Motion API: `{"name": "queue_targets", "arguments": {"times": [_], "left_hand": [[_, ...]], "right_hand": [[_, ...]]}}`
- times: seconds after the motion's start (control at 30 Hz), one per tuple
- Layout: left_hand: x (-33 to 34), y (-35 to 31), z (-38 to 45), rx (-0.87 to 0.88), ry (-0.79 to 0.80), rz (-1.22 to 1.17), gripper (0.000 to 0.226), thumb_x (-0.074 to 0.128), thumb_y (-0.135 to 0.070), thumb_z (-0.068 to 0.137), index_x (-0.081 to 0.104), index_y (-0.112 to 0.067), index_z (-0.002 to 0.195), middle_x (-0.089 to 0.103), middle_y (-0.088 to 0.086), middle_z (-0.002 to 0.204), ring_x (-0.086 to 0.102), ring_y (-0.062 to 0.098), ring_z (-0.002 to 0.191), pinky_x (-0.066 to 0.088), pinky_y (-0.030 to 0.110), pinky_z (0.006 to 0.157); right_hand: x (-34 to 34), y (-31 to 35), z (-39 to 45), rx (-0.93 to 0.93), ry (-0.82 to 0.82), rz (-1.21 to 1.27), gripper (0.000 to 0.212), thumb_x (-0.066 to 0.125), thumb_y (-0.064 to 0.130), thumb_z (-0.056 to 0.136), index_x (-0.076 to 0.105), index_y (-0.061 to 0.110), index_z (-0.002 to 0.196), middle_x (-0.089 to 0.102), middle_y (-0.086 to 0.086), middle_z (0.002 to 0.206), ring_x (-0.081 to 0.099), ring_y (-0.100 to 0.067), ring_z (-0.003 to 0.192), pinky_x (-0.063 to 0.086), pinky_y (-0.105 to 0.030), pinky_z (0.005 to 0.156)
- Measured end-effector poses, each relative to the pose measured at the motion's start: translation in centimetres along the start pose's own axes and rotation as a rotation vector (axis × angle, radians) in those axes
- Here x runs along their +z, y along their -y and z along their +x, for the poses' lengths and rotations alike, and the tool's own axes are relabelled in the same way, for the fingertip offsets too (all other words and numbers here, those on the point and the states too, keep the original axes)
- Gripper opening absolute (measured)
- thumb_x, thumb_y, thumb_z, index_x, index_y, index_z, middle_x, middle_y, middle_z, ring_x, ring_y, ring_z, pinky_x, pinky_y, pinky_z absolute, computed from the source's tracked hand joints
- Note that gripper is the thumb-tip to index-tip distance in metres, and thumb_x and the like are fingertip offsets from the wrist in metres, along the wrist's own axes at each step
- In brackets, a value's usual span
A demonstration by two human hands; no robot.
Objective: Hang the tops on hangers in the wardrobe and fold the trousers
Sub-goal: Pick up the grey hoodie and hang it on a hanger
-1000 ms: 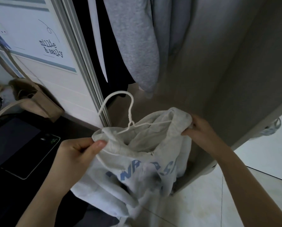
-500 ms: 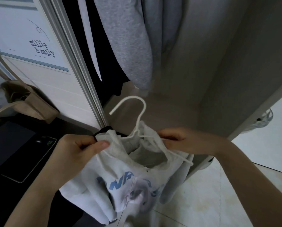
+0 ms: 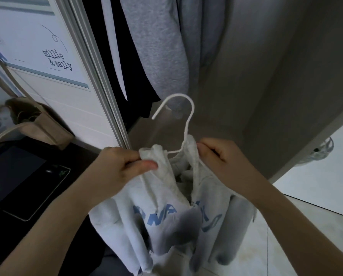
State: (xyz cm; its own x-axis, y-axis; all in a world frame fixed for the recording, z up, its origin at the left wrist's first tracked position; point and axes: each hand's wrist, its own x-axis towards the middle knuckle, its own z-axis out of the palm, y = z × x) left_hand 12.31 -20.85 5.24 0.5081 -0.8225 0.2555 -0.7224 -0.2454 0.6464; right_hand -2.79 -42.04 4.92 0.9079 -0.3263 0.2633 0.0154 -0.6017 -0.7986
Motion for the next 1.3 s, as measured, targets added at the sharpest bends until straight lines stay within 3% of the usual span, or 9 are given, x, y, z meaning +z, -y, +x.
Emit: {"name": "queue_targets", "arguments": {"times": [0.23, 0.37, 0.5, 0.6, 0.77, 0.87, 1.03, 1.13, 1.3], "left_hand": [[-1.3, 3.3, -0.4, -0.122, -0.058, -0.079, 0.056, 0.061, -0.059, 0.077, 0.035, -0.018, 0.049, 0.027, -0.010, 0.045, 0.026, 0.004, 0.042, 0.022, 0.015, 0.044], [-0.4, 2.9, -0.3, -0.136, -0.119, -0.102, 0.052, 0.069, -0.067, 0.066, 0.047, -0.025, 0.046, 0.032, -0.007, 0.040, 0.028, 0.003, 0.039, 0.024, 0.016, 0.042], [0.8, 1.7, -0.9, -0.030, -0.352, -0.047, 0.055, 0.073, -0.066, 0.064, 0.054, -0.018, 0.046, 0.043, 0.001, 0.039, 0.036, 0.016, 0.038, 0.034, 0.024, 0.044], [0.1, 1.8, -1.0, -0.020, -0.515, -0.087, 0.064, 0.080, -0.050, 0.066, 0.047, 0.000, 0.044, 0.042, 0.006, 0.043, 0.037, 0.023, 0.043, 0.034, 0.014, 0.047], [-2.6, 1.7, 1.6, -0.063, -0.610, -0.182, 0.067, 0.071, -0.055, 0.061, 0.034, -0.001, 0.047, 0.027, -0.002, 0.044, 0.025, 0.006, 0.042, 0.026, 0.023, 0.043], [-4.2, 1.9, 4.4, -0.104, -0.639, -0.221, 0.063, 0.071, -0.060, 0.055, 0.038, -0.007, 0.046, 0.032, -0.002, 0.047, 0.026, 0.005, 0.042, 0.024, 0.022, 0.039], [-8.1, 0.0, 10.8, 0.058, -0.578, -0.107, 0.062, 0.067, -0.063, 0.058, 0.041, -0.008, 0.048, 0.030, -0.008, 0.040, 0.028, 0.004, 0.038, 0.022, 0.016, 0.039], [-11.0, -2.2, 14.6, 0.187, -0.604, 0.013, 0.052, 0.066, -0.059, 0.070, 0.043, -0.017, 0.049, 0.037, -0.007, 0.041, 0.035, 0.003, 0.040, 0.024, 0.014, 0.043], [-16.3, -6.7, 20.9, 0.385, -0.696, 0.113, 0.052, 0.055, -0.064, 0.086, 0.043, -0.025, 0.054, 0.046, -0.004, 0.048, 0.050, 0.005, 0.052, 0.031, 0.012, 0.049]], "right_hand": [[-3.2, 0.0, -0.3, 0.081, -0.044, 0.035, 0.036, 0.056, 0.025, 0.093, 0.057, -0.001, 0.068, 0.048, -0.012, 0.059, 0.041, -0.005, 0.051, 0.036, -0.018, 0.051], [-3.0, 0.1, 0.2, 0.057, -0.057, 0.040, 0.040, 0.055, 0.023, 0.095, 0.049, -0.002, 0.065, 0.037, -0.007, 0.055, 0.036, -0.006, 0.052, 0.032, -0.020, 0.051], [-3.7, -0.8, 0.1, 0.062, -0.069, 0.068, 0.035, 0.055, 0.023, 0.094, 0.053, -0.002, 0.069, 0.043, -0.007, 0.059, 0.039, -0.008, 0.055, 0.034, -0.020, 0.054], [-5.1, -1.9, -0.2, 0.099, -0.173, -0.036, 0.030, 0.053, 0.024, 0.094, 0.061, 0.004, 0.073, 0.054, -0.009, 0.067, 0.047, -0.014, 0.058, 0.039, -0.018, 0.059], [-7.0, -0.7, 1.1, 0.039, -0.090, -0.153, 0.039, 0.040, 0.048, 0.090, 0.050, 0.021, 0.064, 0.049, 0.007, 0.058, 0.043, -0.002, 0.053, 0.035, -0.013, 0.052], [-8.1, 0.5, 2.4, 0.128, -0.017, -0.021, 0.041, 0.042, 0.059, 0.083, 0.048, 0.027, 0.058, 0.045, 0.012, 0.056, 0.042, 0.000, 0.054, 0.034, -0.013, 0.052], [-11.5, 4.8, 5.8, 0.176, -0.198, 0.100, 0.045, 0.059, 0.063, 0.070, 0.056, 0.021, 0.054, 0.050, 0.007, 0.056, 0.048, -0.003, 0.055, 0.037, -0.011, 0.054], [-14.4, 8.3, 7.4, 0.202, -0.253, 0.152, 0.061, 0.072, 0.064, 0.066, 0.071, 0.004, 0.073, 0.069, -0.002, 0.069, 0.066, -0.012, 0.066, 0.049, -0.023, 0.068], [-19.5, 15.9, 9.3, 0.257, -0.240, 0.255, 0.051, 0.084, 0.046, 0.057, 0.077, 0.004, 0.087, 0.074, -0.012, 0.090, 0.071, -0.023, 0.082, 0.055, -0.025, 0.067]]}}
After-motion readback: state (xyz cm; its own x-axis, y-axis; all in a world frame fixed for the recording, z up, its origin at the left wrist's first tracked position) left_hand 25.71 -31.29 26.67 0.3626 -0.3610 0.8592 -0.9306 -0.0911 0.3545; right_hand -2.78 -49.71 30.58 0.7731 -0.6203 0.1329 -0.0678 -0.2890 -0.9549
